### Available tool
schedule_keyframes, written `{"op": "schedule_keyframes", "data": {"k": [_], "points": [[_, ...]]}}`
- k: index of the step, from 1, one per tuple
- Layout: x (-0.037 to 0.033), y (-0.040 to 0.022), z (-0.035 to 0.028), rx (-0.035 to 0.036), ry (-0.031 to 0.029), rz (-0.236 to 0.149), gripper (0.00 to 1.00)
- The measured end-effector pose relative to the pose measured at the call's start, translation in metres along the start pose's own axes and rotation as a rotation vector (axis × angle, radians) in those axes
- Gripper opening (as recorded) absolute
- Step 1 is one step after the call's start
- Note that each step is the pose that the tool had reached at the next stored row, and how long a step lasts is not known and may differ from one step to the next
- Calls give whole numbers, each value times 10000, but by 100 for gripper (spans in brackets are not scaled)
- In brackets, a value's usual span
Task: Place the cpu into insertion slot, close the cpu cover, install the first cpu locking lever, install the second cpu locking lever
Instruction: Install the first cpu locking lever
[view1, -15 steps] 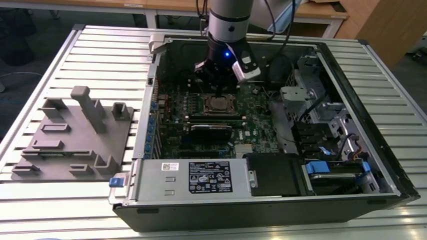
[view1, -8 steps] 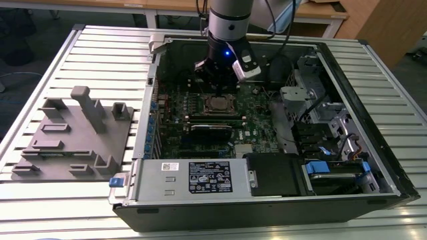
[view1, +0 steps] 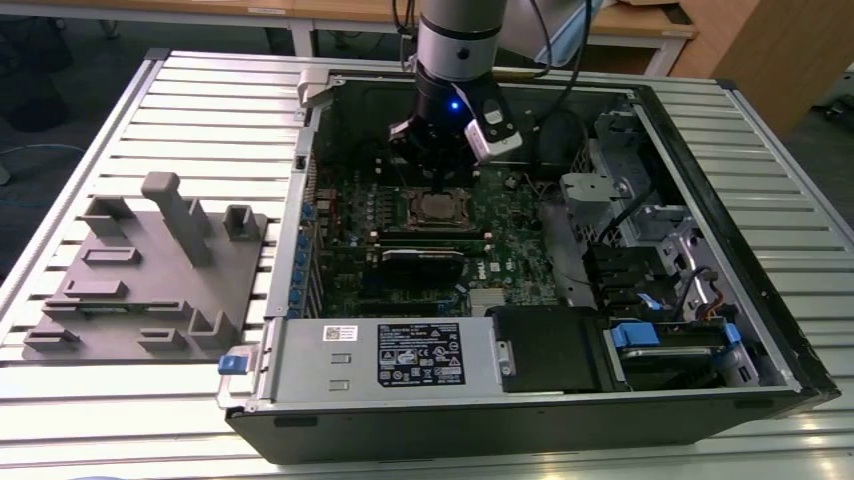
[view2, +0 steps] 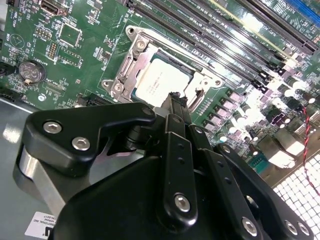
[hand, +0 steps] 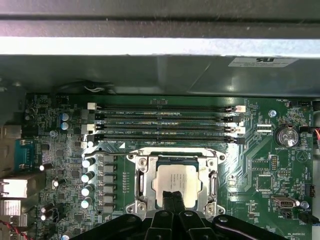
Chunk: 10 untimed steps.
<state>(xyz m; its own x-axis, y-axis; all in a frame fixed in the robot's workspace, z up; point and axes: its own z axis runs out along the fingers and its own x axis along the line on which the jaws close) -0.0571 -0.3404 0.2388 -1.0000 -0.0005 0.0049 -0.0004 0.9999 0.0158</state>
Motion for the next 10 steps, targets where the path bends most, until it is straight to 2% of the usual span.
{"op": "schedule_keyframes", "data": {"k": [10], "points": [[0, 1, -37, -4, -3, 0, 11]]}}
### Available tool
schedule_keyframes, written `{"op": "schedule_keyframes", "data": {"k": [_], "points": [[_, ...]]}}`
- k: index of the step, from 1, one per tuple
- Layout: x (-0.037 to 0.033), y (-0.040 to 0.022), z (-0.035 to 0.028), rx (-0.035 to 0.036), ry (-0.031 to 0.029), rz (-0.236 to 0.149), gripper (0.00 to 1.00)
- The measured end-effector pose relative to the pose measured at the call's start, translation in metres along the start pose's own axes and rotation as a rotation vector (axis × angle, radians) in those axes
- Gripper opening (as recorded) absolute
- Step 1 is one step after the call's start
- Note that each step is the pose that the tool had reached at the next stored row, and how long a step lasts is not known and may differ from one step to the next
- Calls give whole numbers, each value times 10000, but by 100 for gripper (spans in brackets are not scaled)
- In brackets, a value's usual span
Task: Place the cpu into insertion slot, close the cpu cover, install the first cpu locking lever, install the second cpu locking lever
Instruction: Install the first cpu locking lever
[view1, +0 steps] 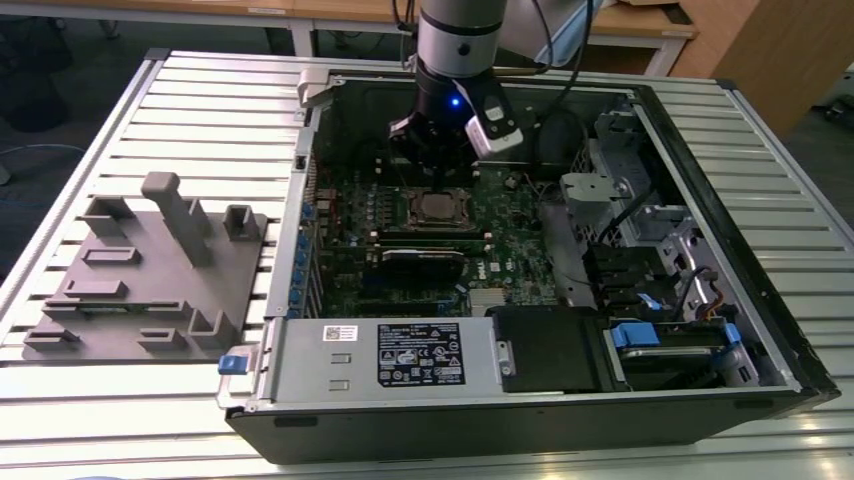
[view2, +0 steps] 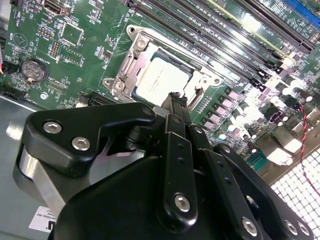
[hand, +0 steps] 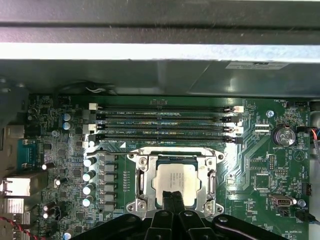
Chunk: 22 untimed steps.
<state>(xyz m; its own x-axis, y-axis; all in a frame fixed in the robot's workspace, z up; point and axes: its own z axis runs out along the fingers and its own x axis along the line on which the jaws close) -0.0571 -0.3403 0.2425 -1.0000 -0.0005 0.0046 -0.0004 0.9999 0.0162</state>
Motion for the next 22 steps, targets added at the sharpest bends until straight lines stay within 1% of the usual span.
{"op": "schedule_keyframes", "data": {"k": [22], "points": [[0, 1, -48, 0, 0, 0, 11]]}}
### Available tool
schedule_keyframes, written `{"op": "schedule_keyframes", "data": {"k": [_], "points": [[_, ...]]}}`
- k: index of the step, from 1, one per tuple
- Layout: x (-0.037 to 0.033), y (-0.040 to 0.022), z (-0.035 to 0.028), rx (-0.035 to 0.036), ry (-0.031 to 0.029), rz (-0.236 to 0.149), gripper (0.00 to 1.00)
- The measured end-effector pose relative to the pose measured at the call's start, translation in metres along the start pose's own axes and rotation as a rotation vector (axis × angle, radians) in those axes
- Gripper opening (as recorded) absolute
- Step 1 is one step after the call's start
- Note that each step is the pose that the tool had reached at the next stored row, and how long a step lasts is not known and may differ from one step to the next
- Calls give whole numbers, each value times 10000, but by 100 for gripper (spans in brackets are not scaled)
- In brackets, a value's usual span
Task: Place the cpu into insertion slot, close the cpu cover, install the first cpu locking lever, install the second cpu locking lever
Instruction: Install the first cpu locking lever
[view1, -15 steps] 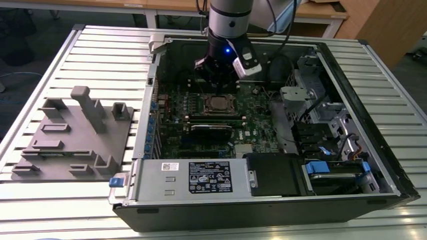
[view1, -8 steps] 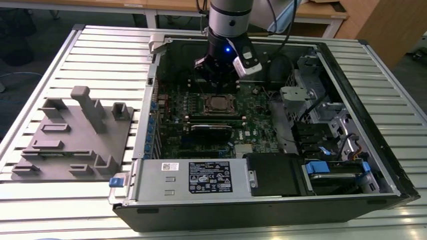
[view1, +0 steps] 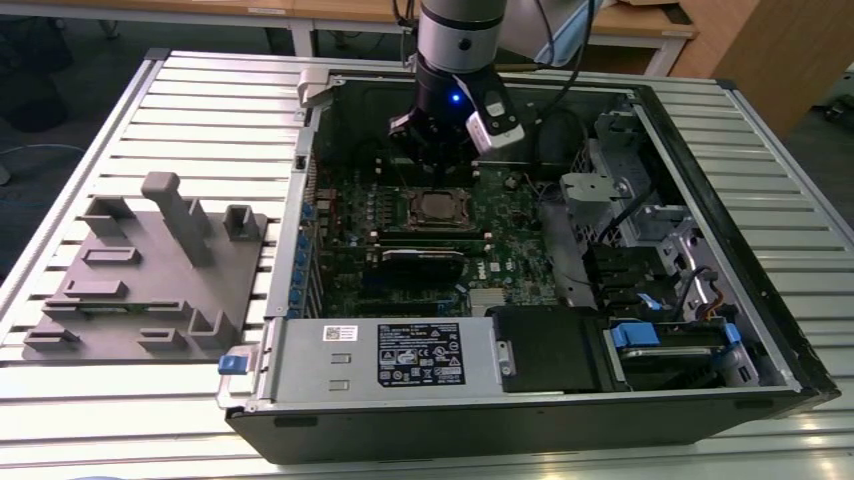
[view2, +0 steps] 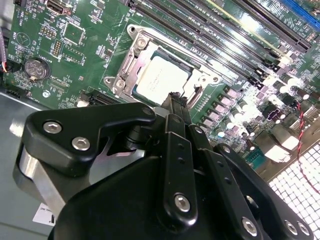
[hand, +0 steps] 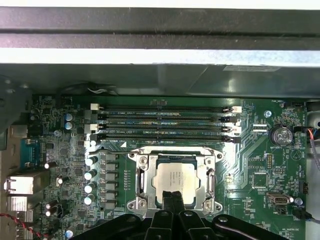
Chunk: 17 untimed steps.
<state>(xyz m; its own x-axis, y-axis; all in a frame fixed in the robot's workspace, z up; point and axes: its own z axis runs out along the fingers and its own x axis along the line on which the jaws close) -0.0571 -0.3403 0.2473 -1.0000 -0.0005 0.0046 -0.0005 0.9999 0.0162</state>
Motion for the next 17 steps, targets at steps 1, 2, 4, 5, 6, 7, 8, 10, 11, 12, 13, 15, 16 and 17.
{"op": "schedule_keyframes", "data": {"k": [1, 2, 4, 5, 6, 7, 8, 10, 11, 12, 13, 15, 16, 17], "points": [[0, 0, -2, 0, 1, 0, 11], [0, 0, -5, 0, 0, 0, 11], [0, 0, -10, 0, 0, 1, 11], [0, 0, -12, 0, 0, 0, 11], [0, 0, -12, -2, -1, 0, 11], [0, 0, -12, -2, -2, 0, 11], [0, 0, -13, -2, -1, 0, 11], [0, 0, -14, 0, 0, 0, 11], [0, 0, -14, 0, 0, 0, 11], [0, 0, -14, 0, 0, 0, 11], [1, 0, -14, 0, 0, 0, 11], [11, 0, -15, 1, 1, 0, 11], [19, 0, -15, 1, 1, 0, 11], [28, 0, -14, 0, 0, 0, 11]]}}
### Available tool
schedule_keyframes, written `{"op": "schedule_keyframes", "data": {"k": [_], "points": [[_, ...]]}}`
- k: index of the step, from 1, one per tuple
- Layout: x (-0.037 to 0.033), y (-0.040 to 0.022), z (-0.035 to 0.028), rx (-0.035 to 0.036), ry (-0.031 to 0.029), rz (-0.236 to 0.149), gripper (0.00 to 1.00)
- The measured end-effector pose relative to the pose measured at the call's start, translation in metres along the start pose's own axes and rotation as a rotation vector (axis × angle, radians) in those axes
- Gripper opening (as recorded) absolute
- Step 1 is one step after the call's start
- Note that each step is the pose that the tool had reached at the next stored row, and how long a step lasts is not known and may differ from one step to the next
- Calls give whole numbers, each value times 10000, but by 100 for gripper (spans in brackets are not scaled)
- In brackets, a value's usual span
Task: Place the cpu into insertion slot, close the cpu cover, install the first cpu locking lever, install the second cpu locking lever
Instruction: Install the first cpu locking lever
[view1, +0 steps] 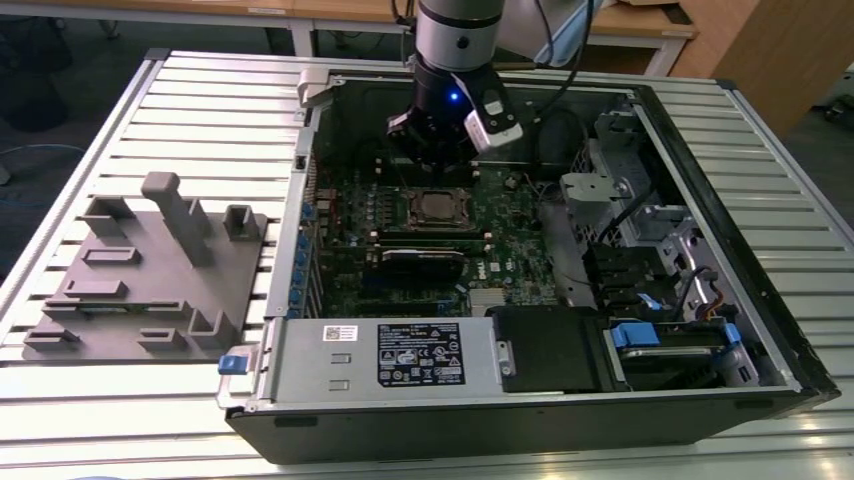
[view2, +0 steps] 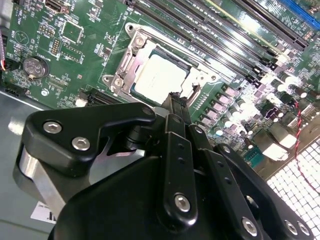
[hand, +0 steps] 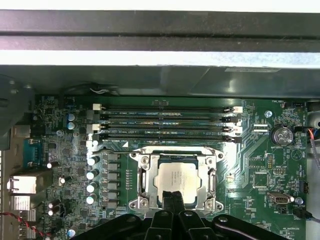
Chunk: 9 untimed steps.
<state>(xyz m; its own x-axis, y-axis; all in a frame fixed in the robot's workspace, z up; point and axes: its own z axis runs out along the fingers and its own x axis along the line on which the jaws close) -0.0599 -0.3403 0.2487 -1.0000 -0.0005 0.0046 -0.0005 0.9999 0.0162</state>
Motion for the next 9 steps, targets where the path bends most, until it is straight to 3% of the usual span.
{"op": "schedule_keyframes", "data": {"k": [9], "points": [[39, 0, 1, 0, -1, -2, 11]]}}
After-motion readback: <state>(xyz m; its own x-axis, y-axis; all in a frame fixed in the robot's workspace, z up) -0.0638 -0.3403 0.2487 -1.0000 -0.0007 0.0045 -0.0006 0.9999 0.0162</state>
